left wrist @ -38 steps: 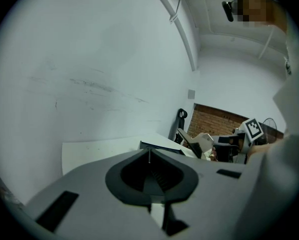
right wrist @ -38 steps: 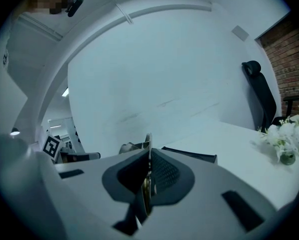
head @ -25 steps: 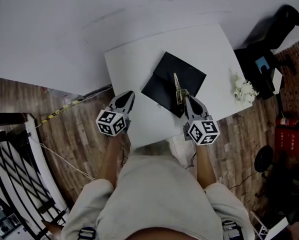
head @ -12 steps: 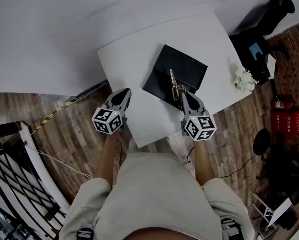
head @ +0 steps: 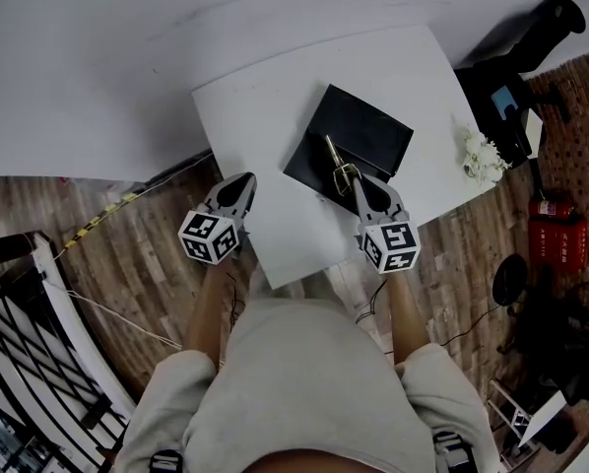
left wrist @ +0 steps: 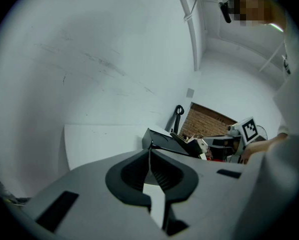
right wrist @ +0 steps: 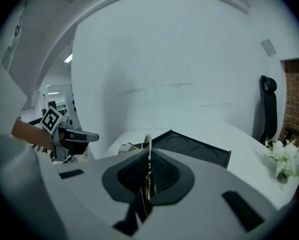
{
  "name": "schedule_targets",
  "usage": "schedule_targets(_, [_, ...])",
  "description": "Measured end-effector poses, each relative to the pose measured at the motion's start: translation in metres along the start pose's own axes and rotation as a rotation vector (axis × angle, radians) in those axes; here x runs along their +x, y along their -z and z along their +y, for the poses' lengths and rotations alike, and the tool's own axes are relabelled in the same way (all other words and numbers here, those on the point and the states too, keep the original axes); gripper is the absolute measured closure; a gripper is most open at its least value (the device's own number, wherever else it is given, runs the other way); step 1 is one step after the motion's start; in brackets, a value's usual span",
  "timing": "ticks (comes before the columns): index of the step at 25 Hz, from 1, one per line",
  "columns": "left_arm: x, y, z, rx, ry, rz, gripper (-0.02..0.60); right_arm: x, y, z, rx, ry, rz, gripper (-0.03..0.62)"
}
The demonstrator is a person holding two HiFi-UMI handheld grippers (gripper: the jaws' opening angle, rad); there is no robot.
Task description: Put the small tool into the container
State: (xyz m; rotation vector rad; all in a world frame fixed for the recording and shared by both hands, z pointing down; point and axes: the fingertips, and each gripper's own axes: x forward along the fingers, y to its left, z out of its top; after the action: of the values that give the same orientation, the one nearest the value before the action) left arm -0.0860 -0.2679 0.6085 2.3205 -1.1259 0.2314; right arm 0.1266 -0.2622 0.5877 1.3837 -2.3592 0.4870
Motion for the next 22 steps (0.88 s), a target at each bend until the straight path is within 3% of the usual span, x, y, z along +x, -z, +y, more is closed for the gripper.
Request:
schedule_targets(15, [-0.007, 0.009, -0.001, -0.021, -0.032, -0.012, 0.566, 0.013, 0.011, 0.019, -0.497, -0.094, 0.153, 0.586])
schedule_targets(22, [-0.008, 0.011, -0.002, -0.030, -0.036, -0.016, 0.566, 0.017, 0.014, 0.024, -0.667, -0.100, 0.185, 0.586])
